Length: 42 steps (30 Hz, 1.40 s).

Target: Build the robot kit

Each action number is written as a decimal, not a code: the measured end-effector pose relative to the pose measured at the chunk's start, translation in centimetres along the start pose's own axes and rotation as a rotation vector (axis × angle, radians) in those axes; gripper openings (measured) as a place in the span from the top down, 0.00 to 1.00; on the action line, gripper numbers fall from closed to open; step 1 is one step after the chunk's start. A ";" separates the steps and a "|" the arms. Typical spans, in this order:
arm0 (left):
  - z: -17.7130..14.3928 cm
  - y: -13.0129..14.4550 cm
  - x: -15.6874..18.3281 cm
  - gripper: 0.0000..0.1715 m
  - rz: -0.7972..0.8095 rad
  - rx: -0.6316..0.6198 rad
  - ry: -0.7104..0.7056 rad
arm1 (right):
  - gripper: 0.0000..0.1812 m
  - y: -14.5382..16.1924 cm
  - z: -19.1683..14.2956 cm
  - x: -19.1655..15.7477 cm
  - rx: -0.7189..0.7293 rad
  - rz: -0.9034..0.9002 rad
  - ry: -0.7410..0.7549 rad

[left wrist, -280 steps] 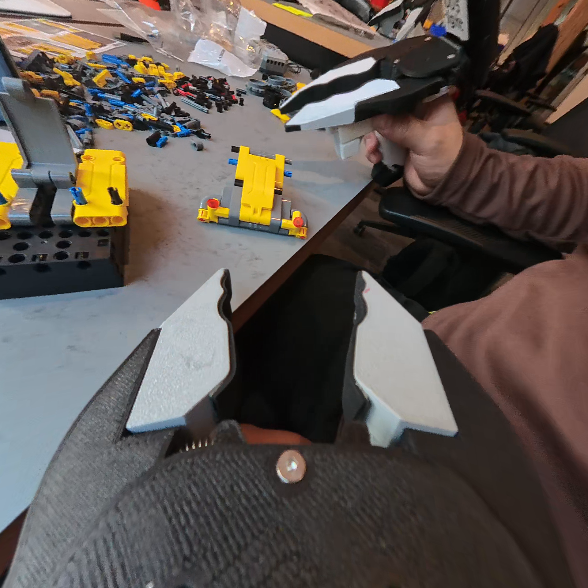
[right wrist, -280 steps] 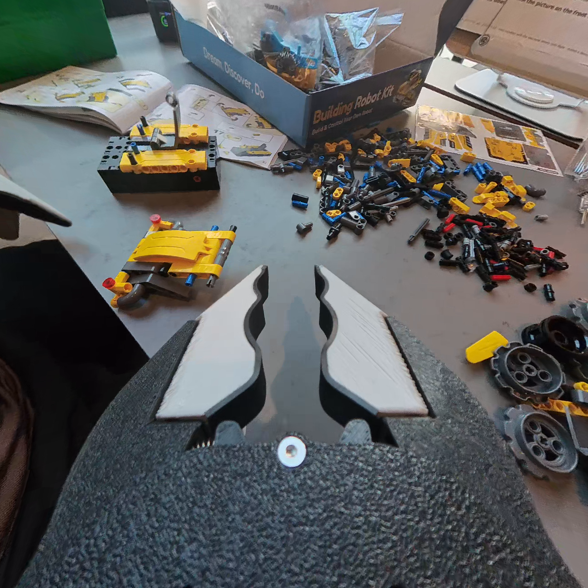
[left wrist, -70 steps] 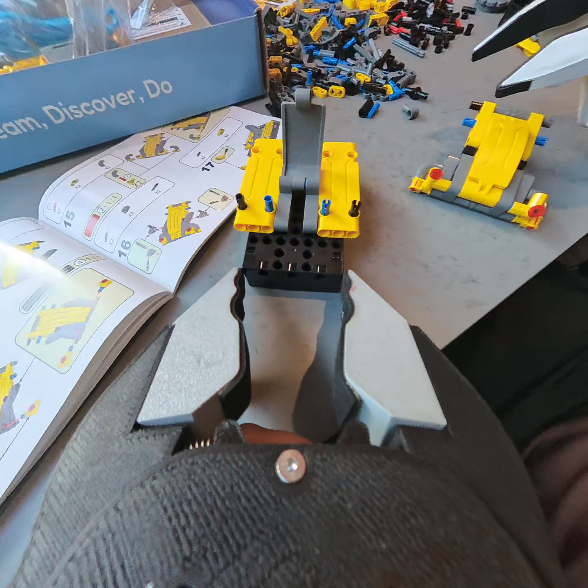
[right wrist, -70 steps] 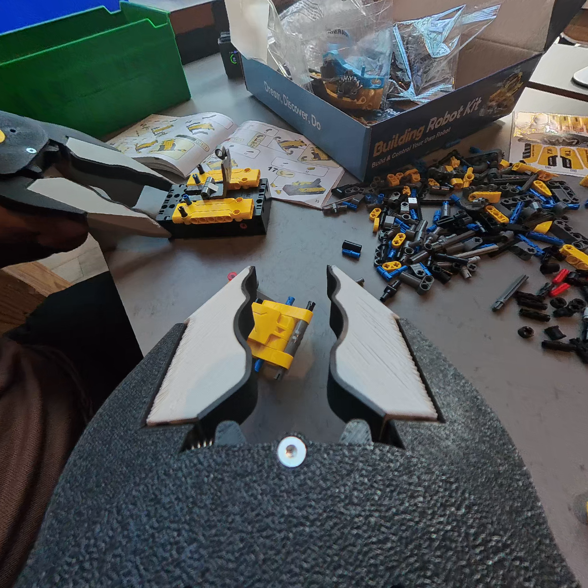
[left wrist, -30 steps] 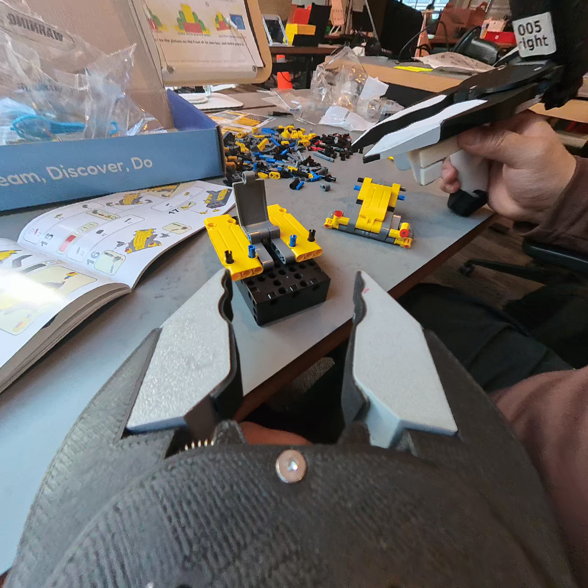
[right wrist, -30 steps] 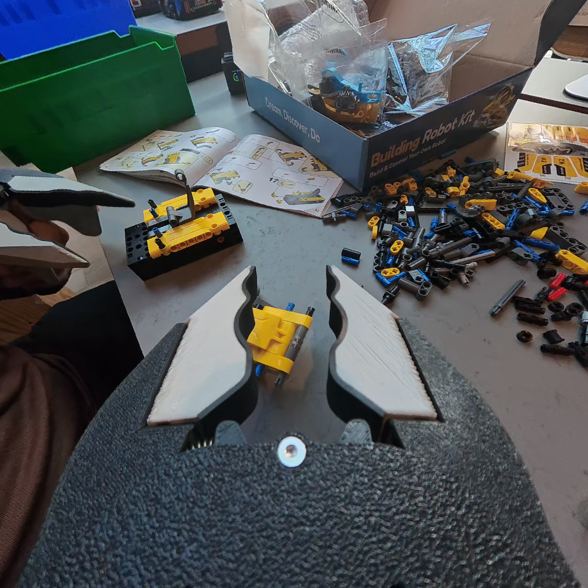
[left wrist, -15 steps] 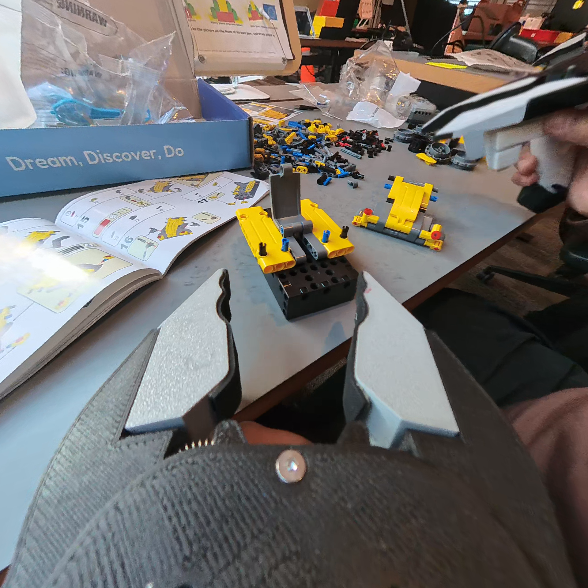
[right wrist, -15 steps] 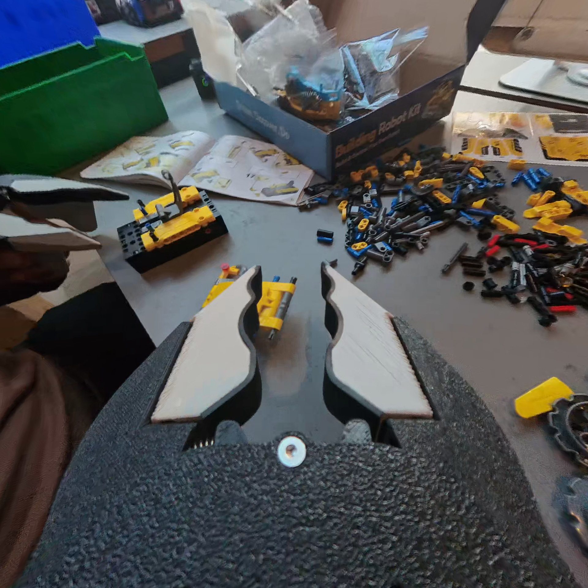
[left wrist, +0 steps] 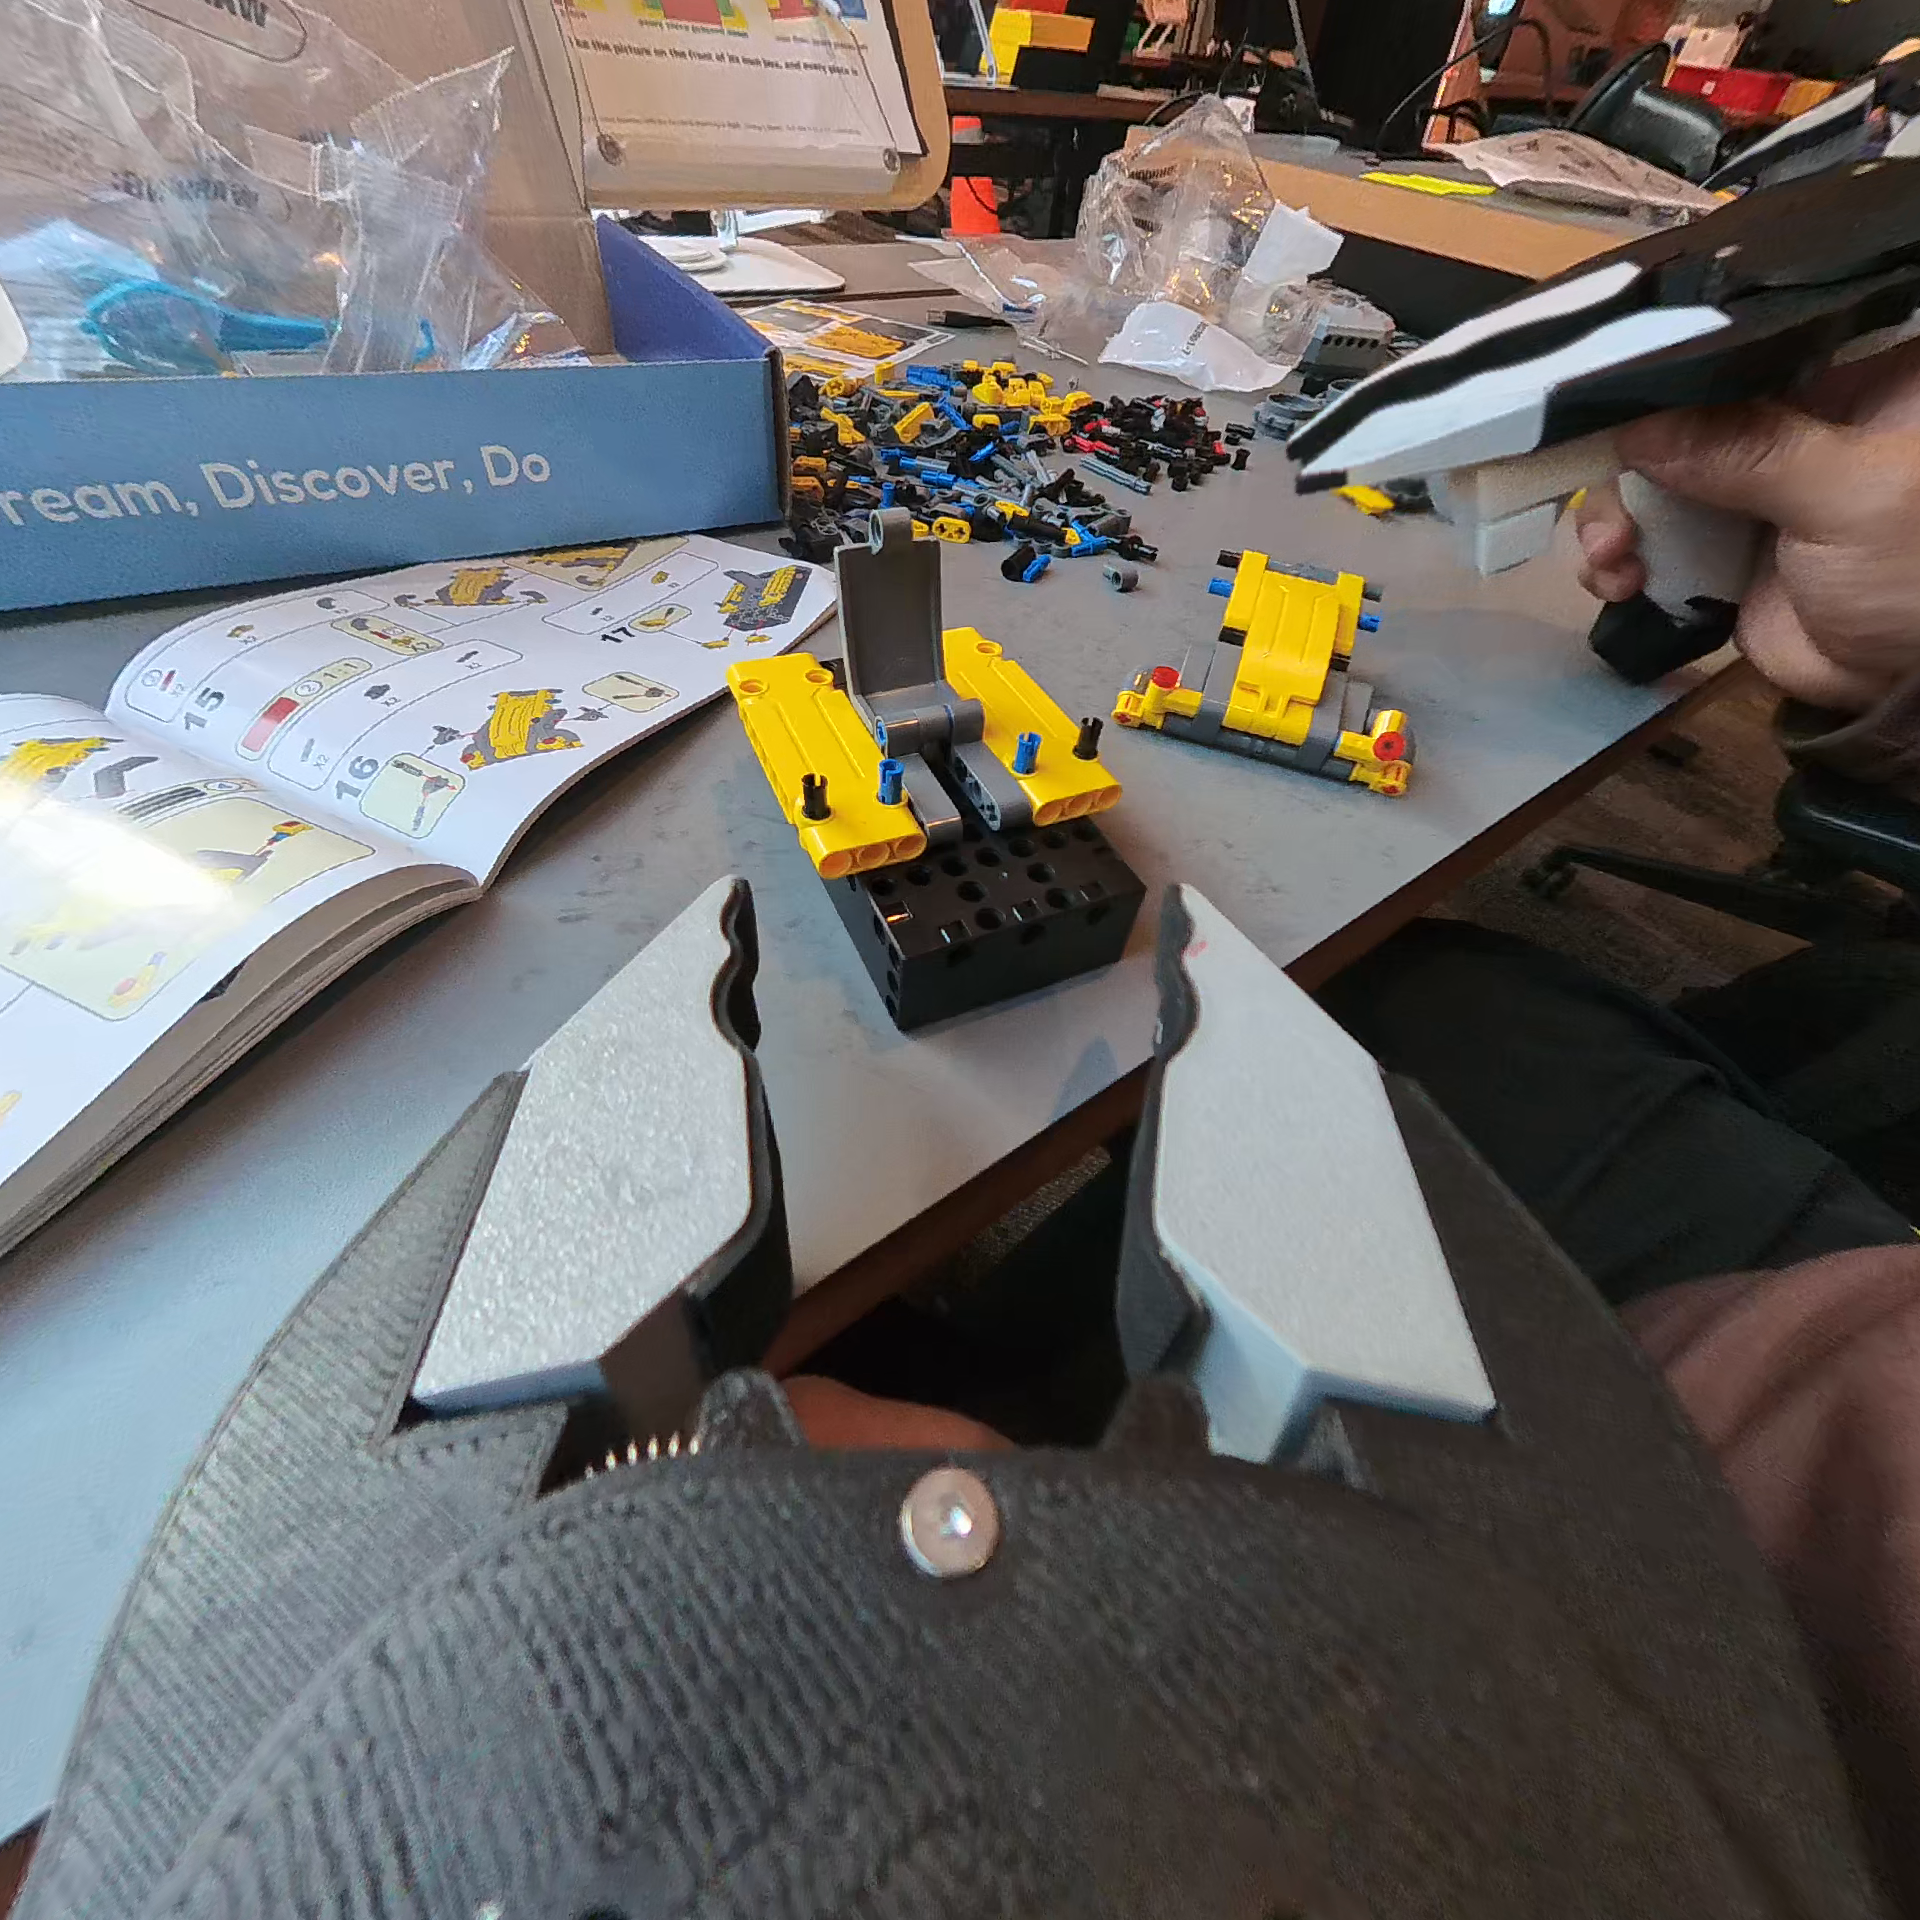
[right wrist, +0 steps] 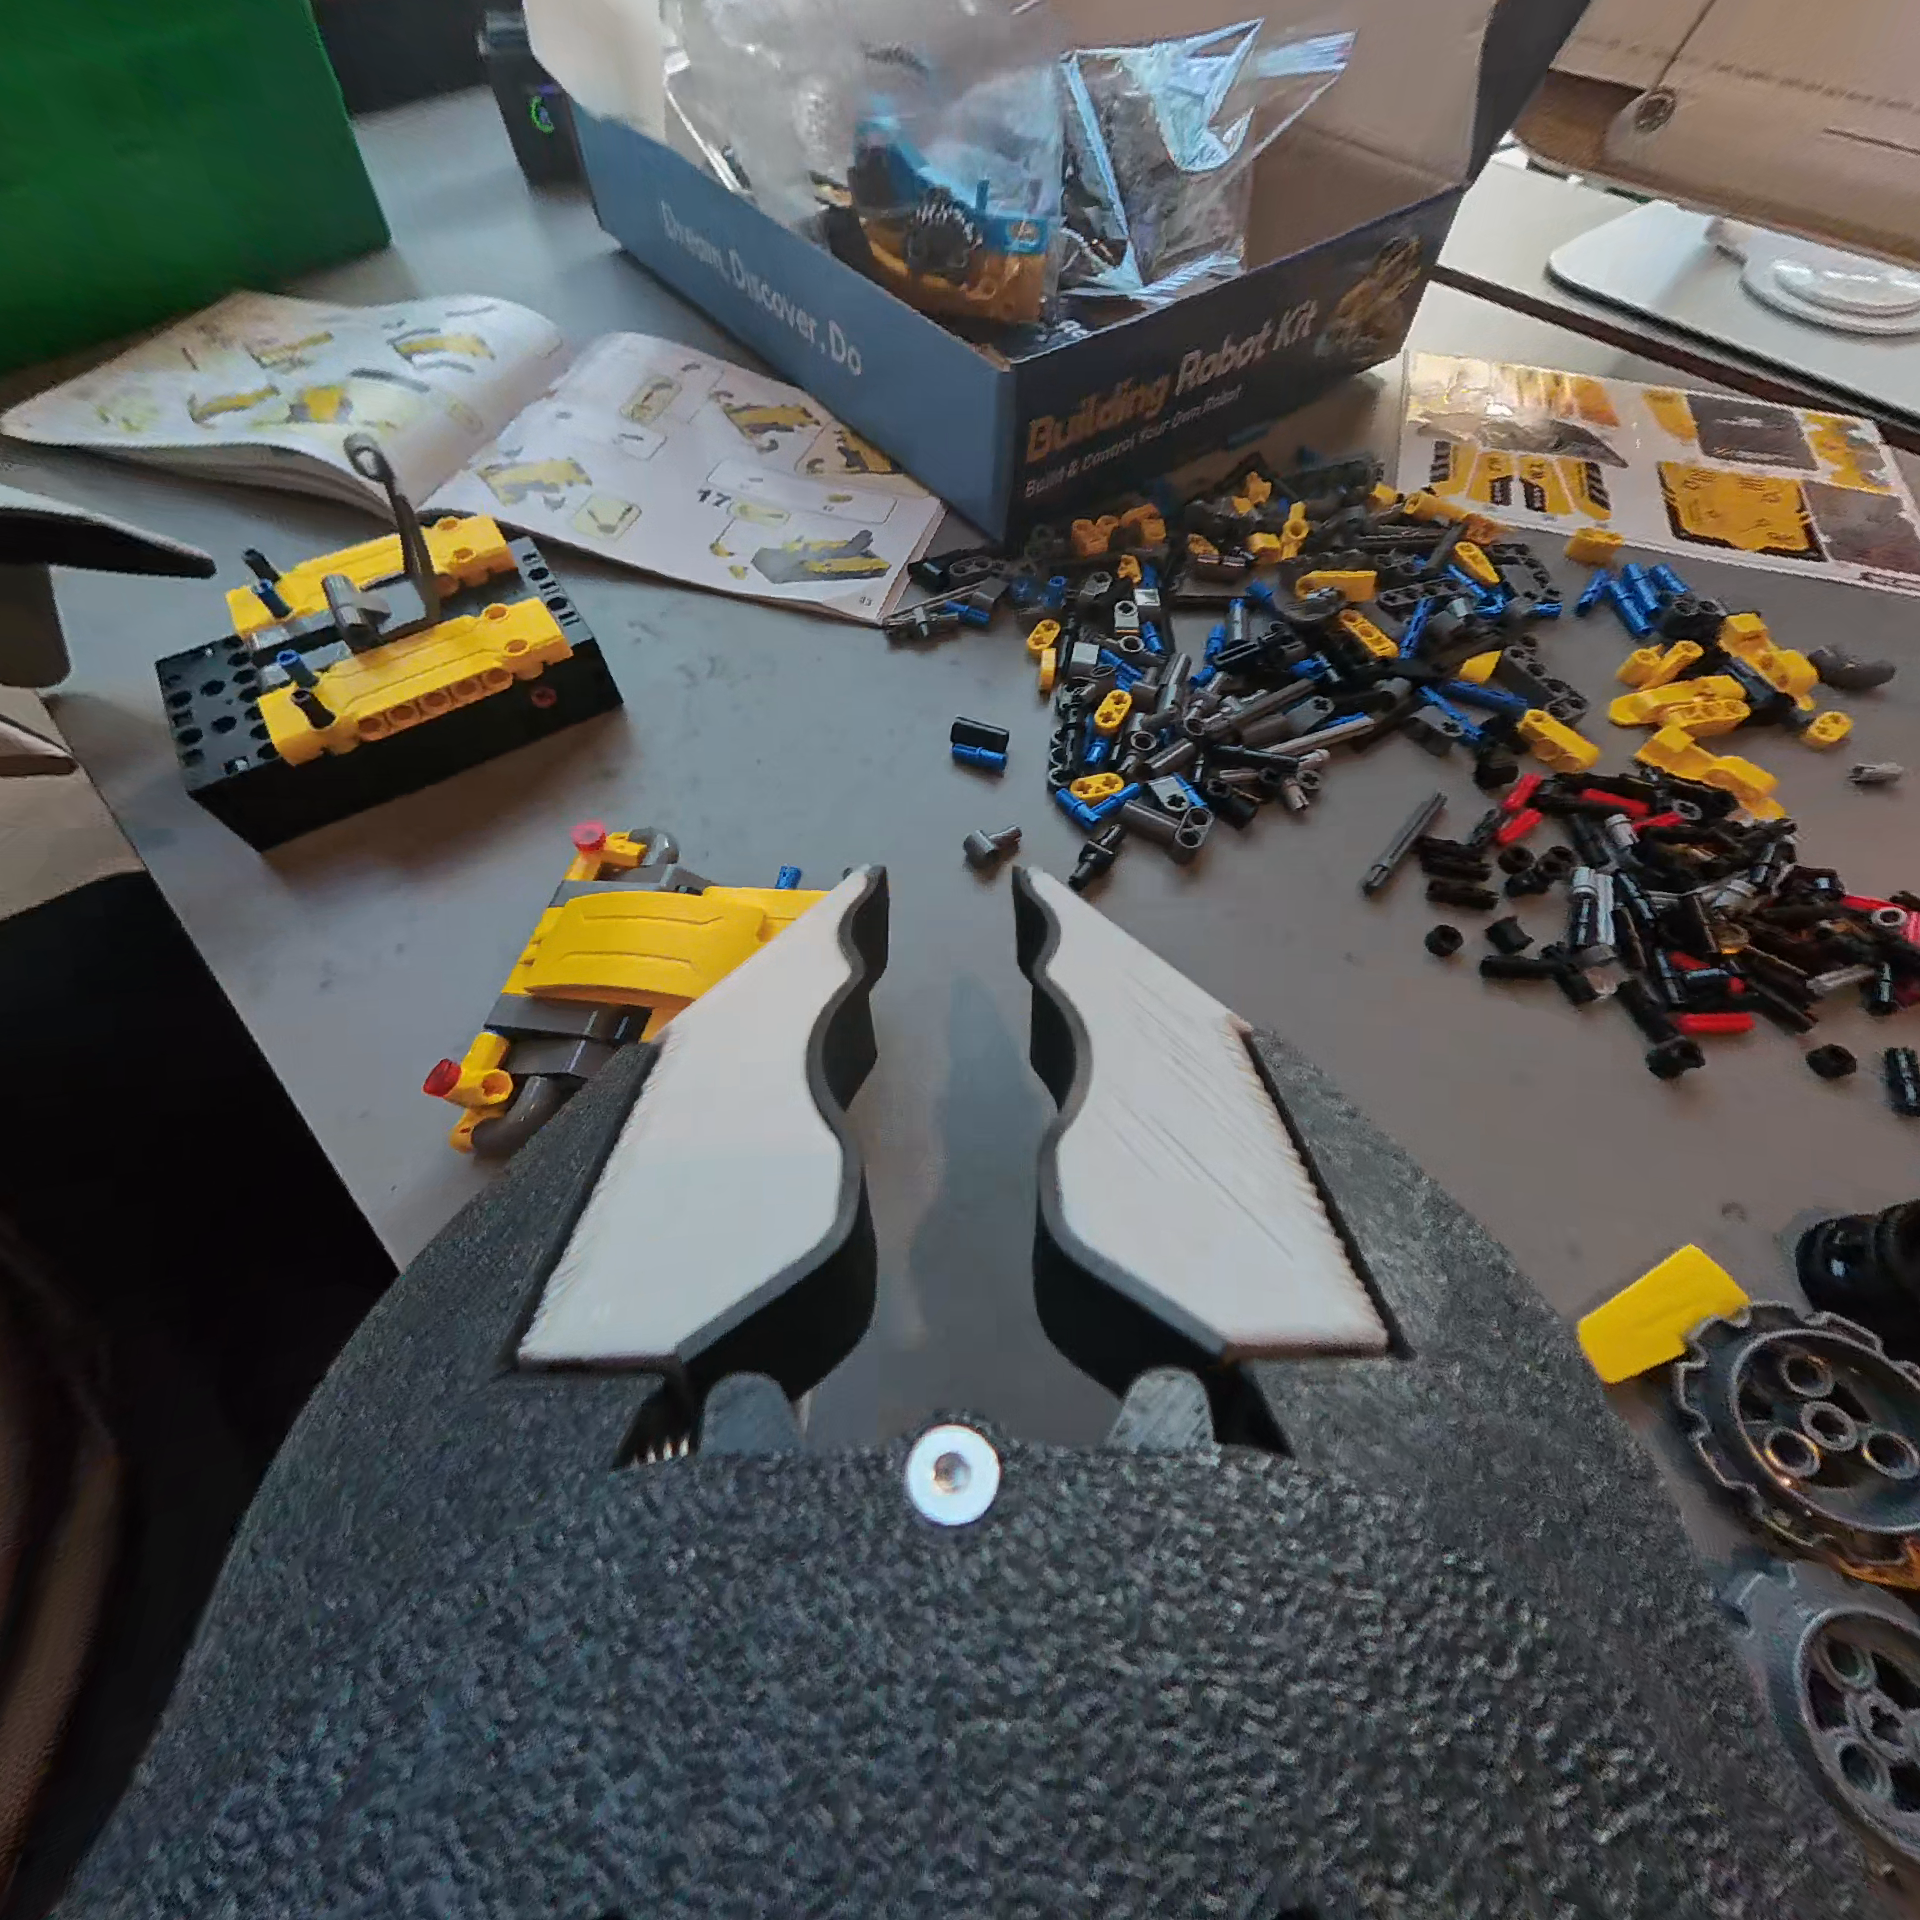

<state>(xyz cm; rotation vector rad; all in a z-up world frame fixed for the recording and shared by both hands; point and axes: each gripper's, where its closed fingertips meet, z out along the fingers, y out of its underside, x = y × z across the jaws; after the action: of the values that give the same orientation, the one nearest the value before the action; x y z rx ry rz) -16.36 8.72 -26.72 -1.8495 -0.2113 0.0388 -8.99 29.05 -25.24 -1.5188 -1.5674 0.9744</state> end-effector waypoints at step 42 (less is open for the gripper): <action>0.3 -0.8 -3.3 0.58 -0.119 0.044 -0.030 | 1.00 -4.5 6.9 9.5 0.024 -0.306 0.271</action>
<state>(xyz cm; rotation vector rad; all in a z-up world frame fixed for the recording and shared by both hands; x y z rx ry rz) -19.74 8.70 -26.30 -1.7907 -0.3386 -0.0109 -17.46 38.28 -24.28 -1.2852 -1.5276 0.5872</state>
